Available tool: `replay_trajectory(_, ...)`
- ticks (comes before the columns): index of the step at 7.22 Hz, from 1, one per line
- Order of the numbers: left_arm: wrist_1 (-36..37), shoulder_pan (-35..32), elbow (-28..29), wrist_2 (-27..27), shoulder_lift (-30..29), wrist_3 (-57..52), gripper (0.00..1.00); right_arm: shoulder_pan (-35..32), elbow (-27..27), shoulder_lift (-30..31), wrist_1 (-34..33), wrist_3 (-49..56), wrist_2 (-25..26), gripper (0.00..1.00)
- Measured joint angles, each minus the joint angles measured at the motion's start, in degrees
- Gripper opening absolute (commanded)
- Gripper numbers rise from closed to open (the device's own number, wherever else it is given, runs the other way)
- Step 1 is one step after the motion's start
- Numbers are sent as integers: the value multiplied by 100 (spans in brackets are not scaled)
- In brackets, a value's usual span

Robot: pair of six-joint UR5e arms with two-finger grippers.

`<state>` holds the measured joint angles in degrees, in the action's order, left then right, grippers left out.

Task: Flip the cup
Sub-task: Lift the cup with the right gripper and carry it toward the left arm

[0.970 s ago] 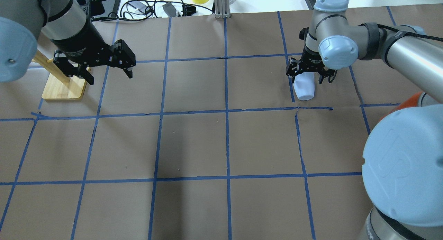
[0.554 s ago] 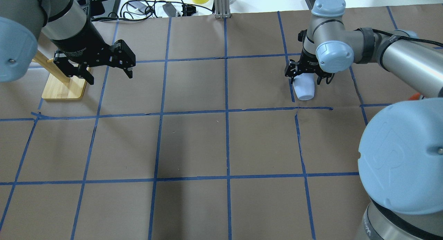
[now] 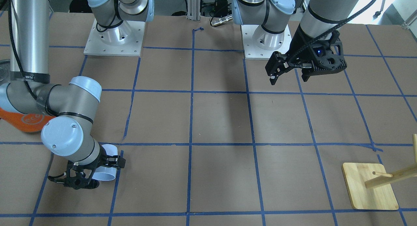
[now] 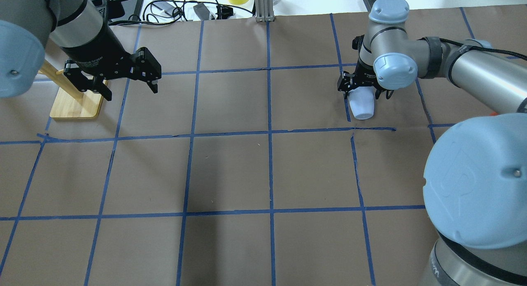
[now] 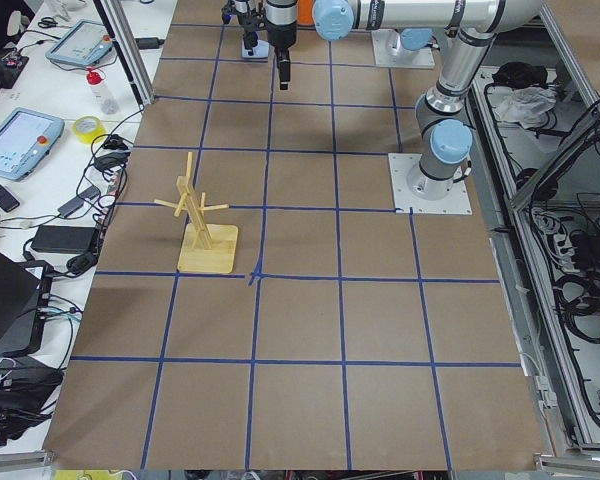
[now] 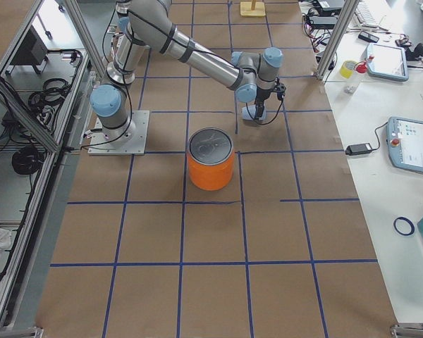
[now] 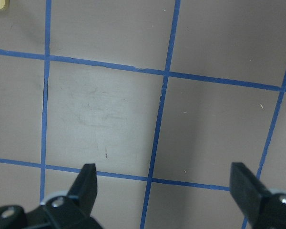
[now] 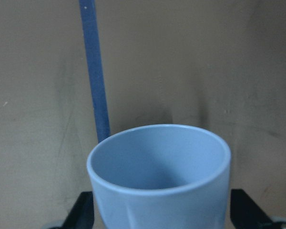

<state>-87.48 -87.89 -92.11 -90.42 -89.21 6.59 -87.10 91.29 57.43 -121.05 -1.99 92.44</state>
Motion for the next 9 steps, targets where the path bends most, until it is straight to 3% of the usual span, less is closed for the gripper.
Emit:
replay_trajectory(2, 3, 0, 0, 0, -6, 0, 100, -7, 2, -40, -45, 16, 2, 73)
replay_trajectory(3, 3, 0, 0, -2, -7, -2, 100, -9, 5, -52, -53, 19, 2, 49)
replay_trajectory(4, 3, 0, 2, -2, -8, -8, 100, -9, 8, -60, -57, 21, 2, 41)
replay_trajectory(9, 3, 0, 9, 3, -12, -18, 100, -47, -163, 154, -5, 366, 81, 41)
